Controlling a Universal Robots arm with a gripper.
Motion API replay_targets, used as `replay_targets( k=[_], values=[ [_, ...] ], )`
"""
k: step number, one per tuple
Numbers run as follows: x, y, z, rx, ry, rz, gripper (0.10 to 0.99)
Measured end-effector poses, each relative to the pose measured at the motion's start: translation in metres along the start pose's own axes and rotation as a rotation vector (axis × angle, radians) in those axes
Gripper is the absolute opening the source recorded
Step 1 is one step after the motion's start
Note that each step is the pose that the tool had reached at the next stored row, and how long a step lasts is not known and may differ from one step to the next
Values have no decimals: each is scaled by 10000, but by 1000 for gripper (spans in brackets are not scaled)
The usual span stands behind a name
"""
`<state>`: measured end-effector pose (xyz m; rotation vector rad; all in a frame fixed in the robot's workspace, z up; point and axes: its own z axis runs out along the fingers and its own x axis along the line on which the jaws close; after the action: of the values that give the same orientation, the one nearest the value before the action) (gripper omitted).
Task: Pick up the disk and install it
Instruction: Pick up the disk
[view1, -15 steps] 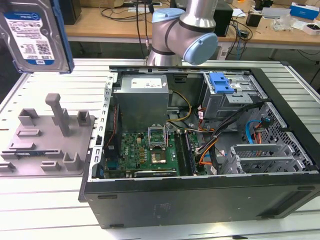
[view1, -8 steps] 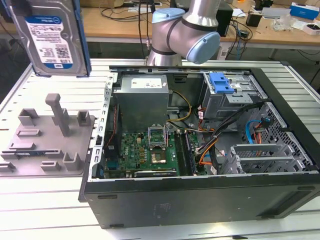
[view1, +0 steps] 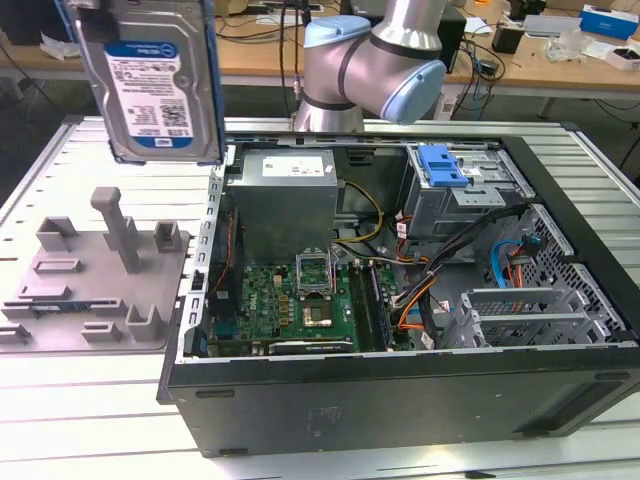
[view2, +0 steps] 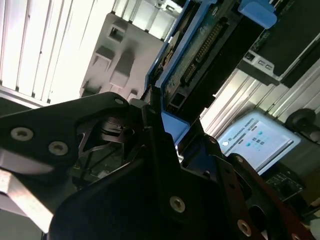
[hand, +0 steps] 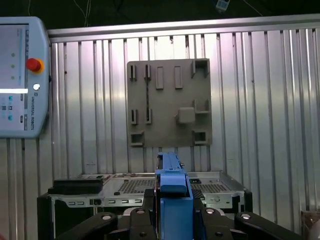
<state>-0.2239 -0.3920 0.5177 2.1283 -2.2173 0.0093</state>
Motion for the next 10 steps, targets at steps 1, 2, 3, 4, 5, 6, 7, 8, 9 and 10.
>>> replay_targets(
  k=[1,2,3,4,5,6,7,8,9,10],
  values=[
    [36,-95,-2,0,0,0,365],
    [63,-169,-4,0,0,2,365],
    [97,-249,-6,0,1,0,365],
    [127,-316,-7,1,-1,2,365],
    [145,-354,-7,1,0,0,365],
    [182,-428,-9,0,0,3,365],
    [210,-484,-10,0,1,-1,365],
    [256,-575,-11,0,0,2,365],
    [277,-620,-12,0,1,0,365],
    [293,-654,-12,0,0,1,365]
  ],
)
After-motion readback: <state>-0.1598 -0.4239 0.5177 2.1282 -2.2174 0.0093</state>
